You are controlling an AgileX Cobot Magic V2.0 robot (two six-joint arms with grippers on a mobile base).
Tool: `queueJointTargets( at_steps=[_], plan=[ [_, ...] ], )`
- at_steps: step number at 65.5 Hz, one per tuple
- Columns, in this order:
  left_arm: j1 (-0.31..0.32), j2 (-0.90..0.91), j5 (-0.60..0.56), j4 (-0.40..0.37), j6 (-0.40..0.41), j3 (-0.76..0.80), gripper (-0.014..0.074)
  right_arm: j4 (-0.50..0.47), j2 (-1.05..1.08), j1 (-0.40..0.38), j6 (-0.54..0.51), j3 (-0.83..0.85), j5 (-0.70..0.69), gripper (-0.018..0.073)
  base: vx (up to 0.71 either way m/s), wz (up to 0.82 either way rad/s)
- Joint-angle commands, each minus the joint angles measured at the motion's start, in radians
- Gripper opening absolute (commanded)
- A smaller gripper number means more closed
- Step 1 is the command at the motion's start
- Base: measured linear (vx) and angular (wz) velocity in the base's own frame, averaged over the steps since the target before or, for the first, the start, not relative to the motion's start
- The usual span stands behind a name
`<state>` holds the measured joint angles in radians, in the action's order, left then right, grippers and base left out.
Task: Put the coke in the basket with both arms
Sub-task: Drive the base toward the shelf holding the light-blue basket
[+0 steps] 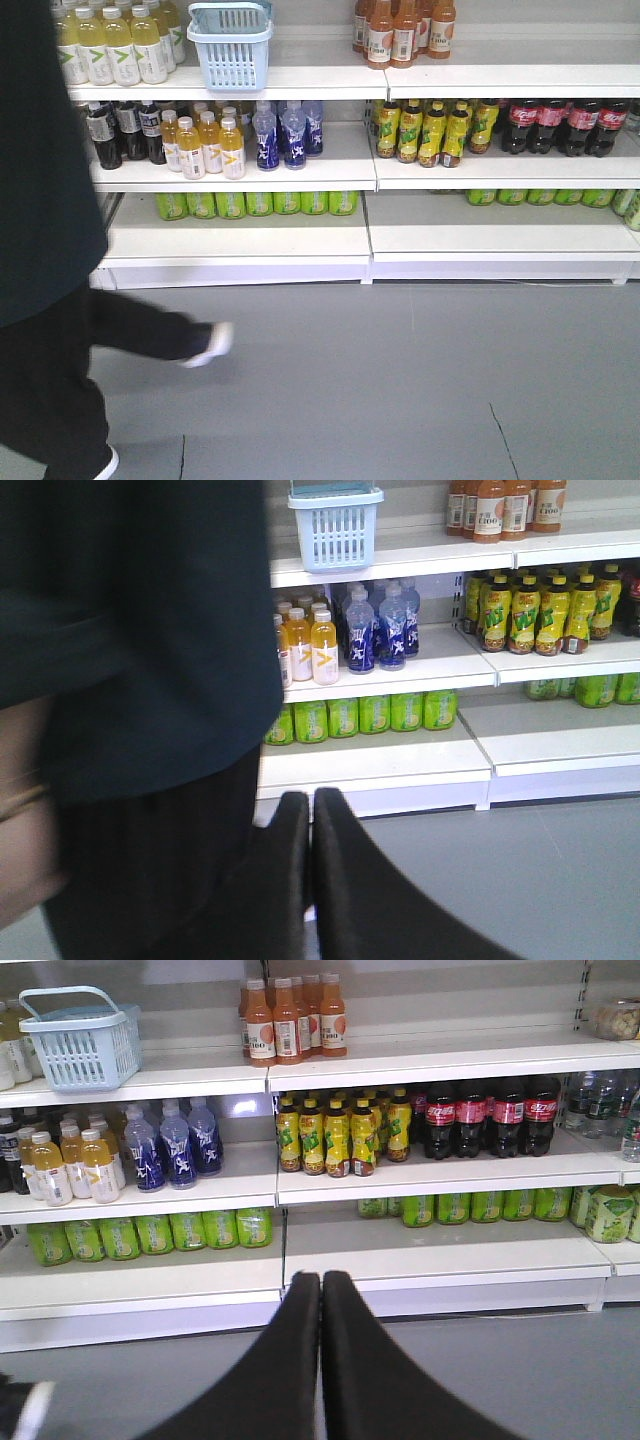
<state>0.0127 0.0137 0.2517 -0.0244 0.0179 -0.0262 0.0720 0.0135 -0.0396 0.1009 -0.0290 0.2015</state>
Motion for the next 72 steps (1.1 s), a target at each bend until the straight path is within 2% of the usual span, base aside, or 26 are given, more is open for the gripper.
queueJointTargets(
  at_steps=[1, 72],
  plan=[
    [0.007, 0.012, -0.071, -0.007, 0.007, 0.024, -0.0006, 0.007, -0.014, -0.005, -0.009, -0.006, -0.073, -0.001, 0.0, 0.0],
    [0.007, 0.012, -0.071, -0.007, 0.007, 0.024, -0.0006, 0.007, -0.014, -0.005, -0.009, -0.006, -0.073, -0.001, 0.0, 0.0]
  ],
)
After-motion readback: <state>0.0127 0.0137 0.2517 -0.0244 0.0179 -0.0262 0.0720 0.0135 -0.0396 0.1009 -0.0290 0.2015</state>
